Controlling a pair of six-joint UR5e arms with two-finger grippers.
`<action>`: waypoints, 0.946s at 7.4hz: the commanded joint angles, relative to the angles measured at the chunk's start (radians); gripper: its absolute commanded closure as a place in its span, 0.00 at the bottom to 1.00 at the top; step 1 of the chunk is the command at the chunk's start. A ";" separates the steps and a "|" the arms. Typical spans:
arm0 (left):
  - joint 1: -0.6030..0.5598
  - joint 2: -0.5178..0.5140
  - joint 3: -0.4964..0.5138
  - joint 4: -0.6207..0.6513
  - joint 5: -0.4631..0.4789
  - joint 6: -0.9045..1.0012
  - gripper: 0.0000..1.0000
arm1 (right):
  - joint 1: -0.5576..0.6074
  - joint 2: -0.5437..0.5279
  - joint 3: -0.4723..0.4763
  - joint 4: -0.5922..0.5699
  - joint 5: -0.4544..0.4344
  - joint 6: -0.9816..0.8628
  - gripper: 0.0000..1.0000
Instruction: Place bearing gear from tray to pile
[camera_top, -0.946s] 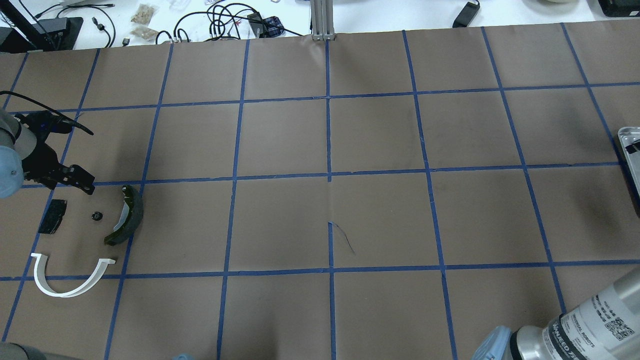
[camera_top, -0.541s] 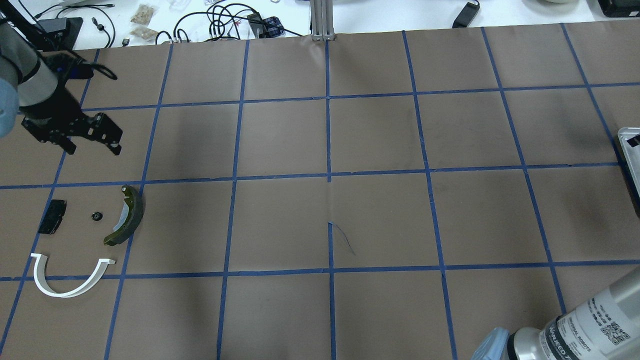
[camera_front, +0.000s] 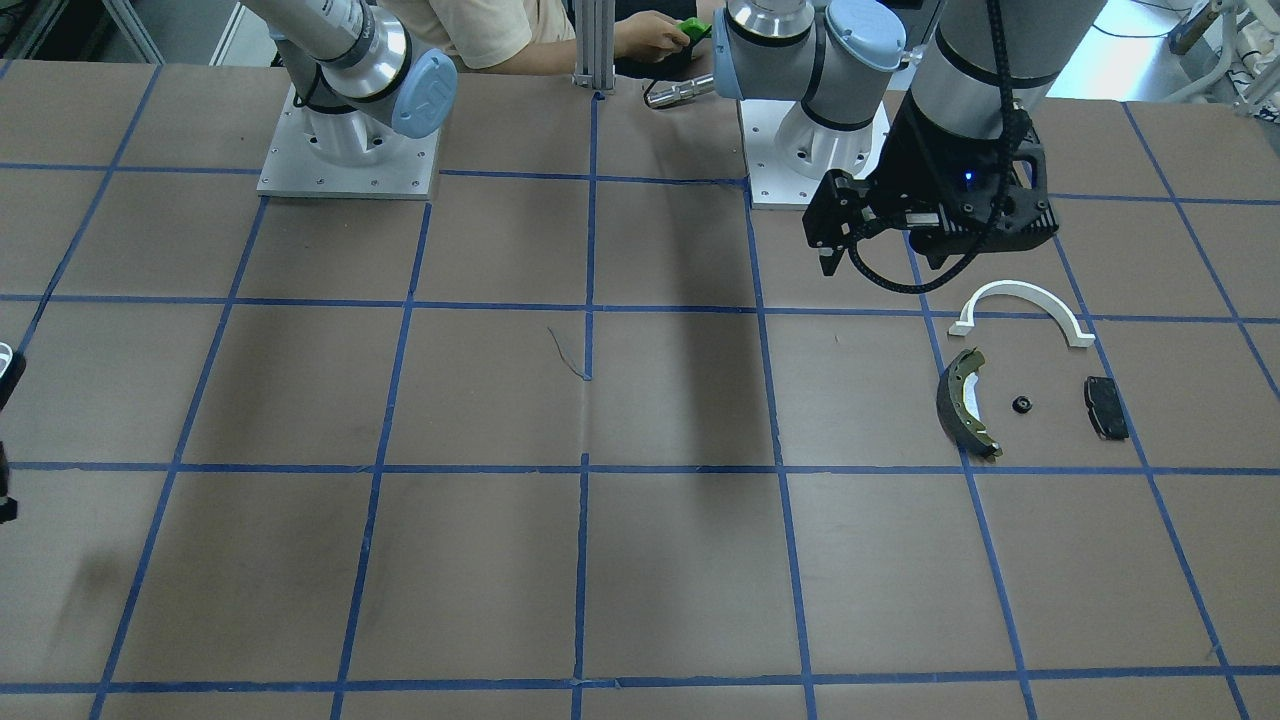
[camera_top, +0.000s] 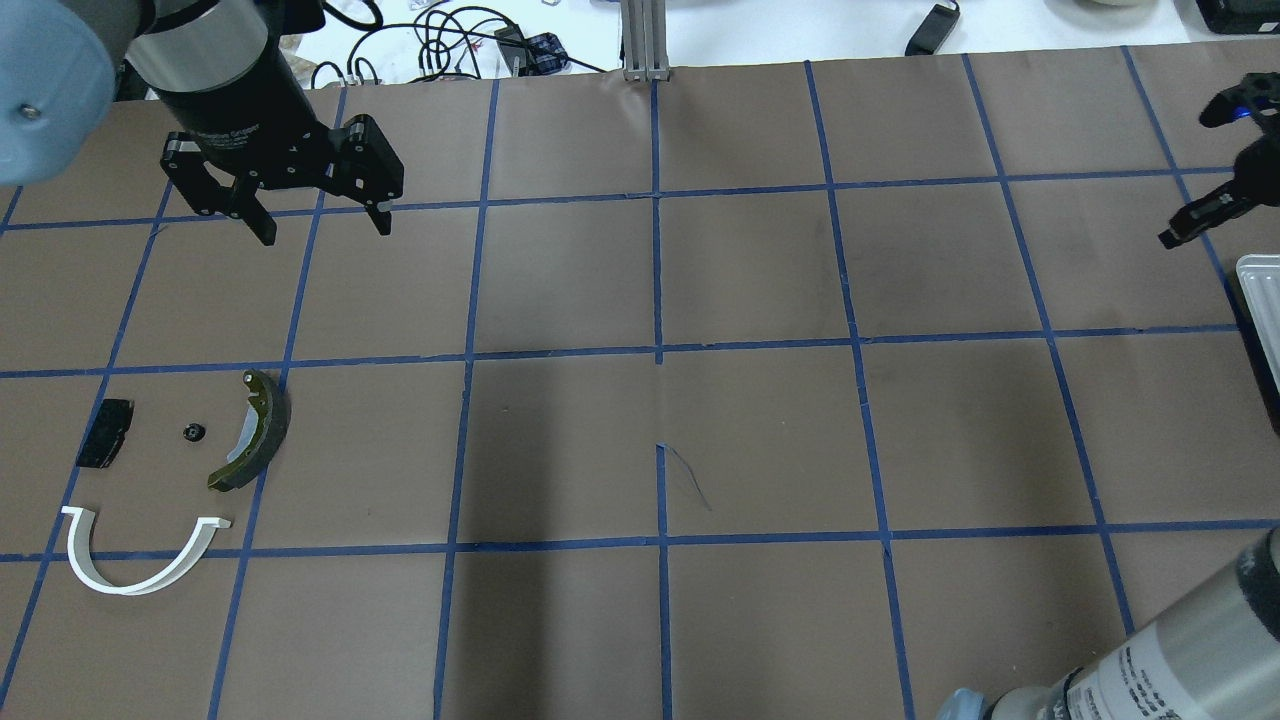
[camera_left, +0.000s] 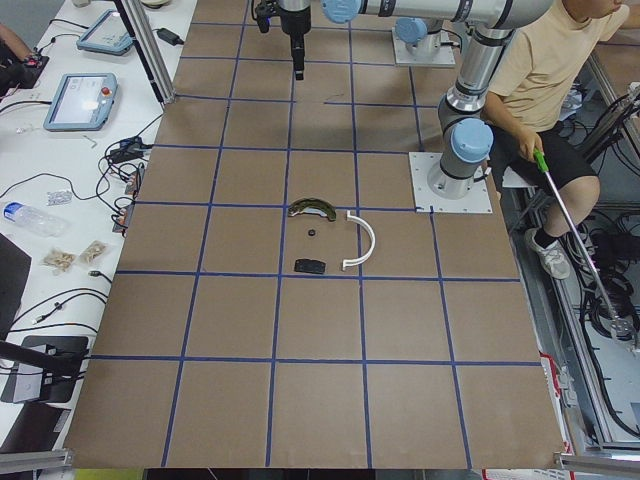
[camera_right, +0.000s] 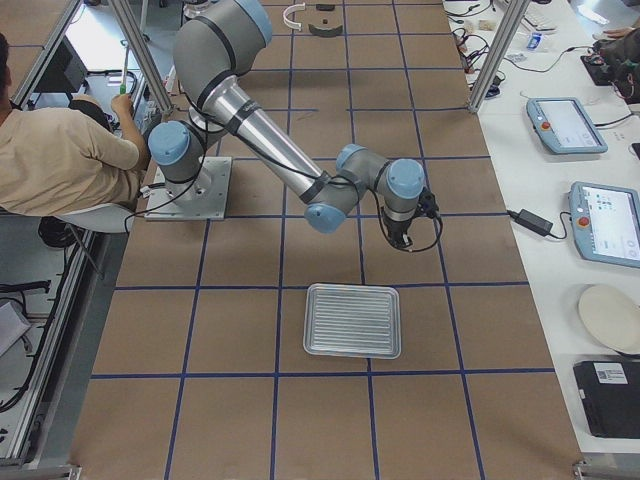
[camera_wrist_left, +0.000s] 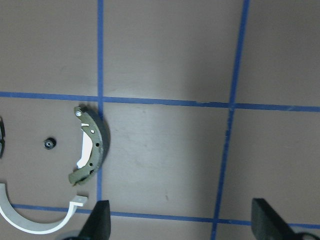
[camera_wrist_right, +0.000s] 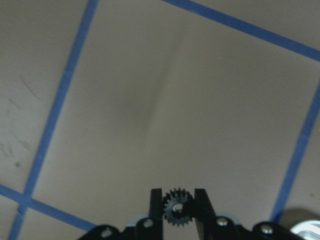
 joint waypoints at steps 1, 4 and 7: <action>-0.013 0.026 -0.018 0.011 -0.007 0.067 0.00 | 0.164 -0.144 0.155 -0.010 0.000 0.309 0.82; -0.003 0.037 -0.020 0.025 -0.009 0.093 0.00 | 0.433 -0.260 0.397 -0.192 -0.058 0.726 0.81; 0.000 0.037 -0.021 0.023 -0.009 0.094 0.00 | 0.736 -0.227 0.415 -0.274 -0.070 1.148 0.80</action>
